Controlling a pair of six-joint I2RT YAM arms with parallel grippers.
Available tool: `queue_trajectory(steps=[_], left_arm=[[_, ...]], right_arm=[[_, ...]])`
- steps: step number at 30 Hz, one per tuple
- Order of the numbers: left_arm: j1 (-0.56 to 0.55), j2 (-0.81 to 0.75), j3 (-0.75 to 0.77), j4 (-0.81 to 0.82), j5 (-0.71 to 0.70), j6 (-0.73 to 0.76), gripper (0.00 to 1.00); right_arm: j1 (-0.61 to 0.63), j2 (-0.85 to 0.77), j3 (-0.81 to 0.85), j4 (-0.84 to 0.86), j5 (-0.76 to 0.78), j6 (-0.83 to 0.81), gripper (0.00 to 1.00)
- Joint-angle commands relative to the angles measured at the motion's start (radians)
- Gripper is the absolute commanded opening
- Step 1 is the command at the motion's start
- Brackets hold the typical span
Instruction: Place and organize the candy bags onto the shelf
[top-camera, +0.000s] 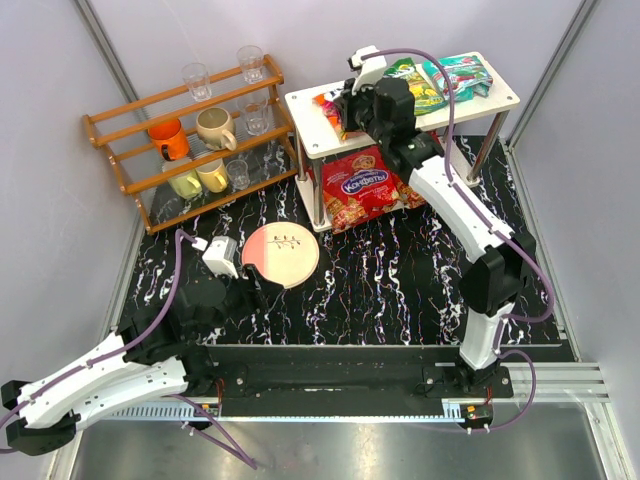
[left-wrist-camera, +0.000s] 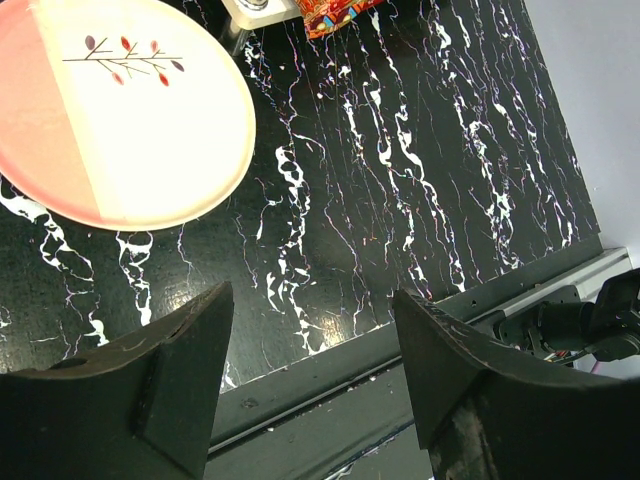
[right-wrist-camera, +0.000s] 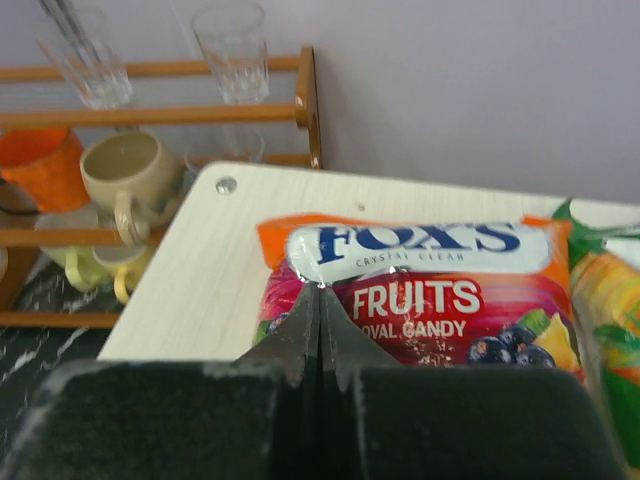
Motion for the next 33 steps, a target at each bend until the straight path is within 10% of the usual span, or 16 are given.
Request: queue_trajectory(steps=[1, 11, 18, 20, 22, 24, 33], left_arm=[[0.005, -0.011, 0.009, 0.007, 0.009, -0.01, 0.68], [0.005, -0.013, 0.014, -0.002, 0.001, -0.012, 0.68], [0.005, 0.019, 0.032, -0.001, -0.013, 0.005, 0.68], [0.003, 0.03, 0.04, -0.002, -0.014, 0.008, 0.68], [0.005, 0.03, 0.048, -0.002, -0.023, 0.007, 0.68], [0.005, 0.018, 0.051, -0.002, -0.034, 0.002, 0.67], [0.005, -0.041, 0.067, -0.024, -0.166, 0.03, 0.99]], right_arm=[[-0.002, -0.044, -0.164, 0.153, 0.058, 0.014, 0.0], [0.0, -0.023, -0.161, 0.189, 0.077, 0.014, 0.03], [0.0, -0.017, 0.13, 0.134, 0.035, 0.048, 0.11], [0.0, -0.007, 0.237, 0.078, 0.031, 0.046, 0.26], [0.0, -0.056, 0.25, 0.063, 0.006, 0.048, 0.73], [0.0, -0.127, 0.146, 0.101, -0.012, 0.057, 1.0], [0.003, -0.882, -0.802, 0.286, -0.037, 0.182, 1.0]])
